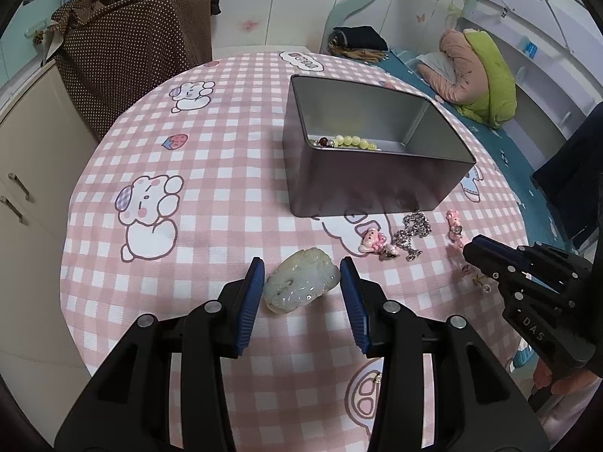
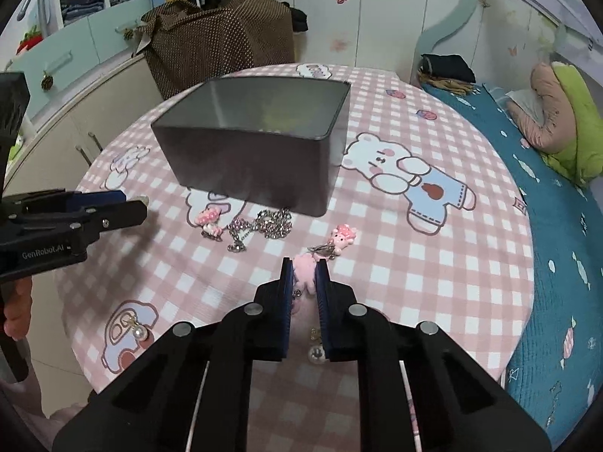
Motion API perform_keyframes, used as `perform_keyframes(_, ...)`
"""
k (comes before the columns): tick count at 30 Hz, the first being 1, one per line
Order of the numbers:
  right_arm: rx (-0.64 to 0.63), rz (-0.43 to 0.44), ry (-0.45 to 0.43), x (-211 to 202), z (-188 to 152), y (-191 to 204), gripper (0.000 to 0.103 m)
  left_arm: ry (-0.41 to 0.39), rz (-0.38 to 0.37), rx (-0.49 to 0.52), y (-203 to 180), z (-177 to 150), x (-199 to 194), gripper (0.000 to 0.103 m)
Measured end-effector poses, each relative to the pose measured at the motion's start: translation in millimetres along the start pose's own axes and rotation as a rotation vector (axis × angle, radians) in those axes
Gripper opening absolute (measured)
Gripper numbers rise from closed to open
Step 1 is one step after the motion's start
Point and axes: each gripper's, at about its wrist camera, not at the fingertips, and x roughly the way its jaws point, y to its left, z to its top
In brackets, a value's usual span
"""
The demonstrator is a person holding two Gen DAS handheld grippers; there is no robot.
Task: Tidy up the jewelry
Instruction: 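Grasp the jade pendant with left tool while right tool grasps a pink charm, then lower the jade pendant and pink charm into the tin and release both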
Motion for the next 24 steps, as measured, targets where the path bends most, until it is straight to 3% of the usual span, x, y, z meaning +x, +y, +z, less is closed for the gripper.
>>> perform_keyframes(14, -0.015, -0.003, -0.071, -20.9, 16.1, 3.7, 0.012, -0.066, -0.011, 0.009, -7.5, 12.9, -26.1, 0.041)
perform_keyframes(24, -0.023, 0.012, -0.161, -35.3, 47.0, 9.4, 0.012, -0.145, -0.025, 0.036, -19.0, 40.1, -46.4, 0.041)
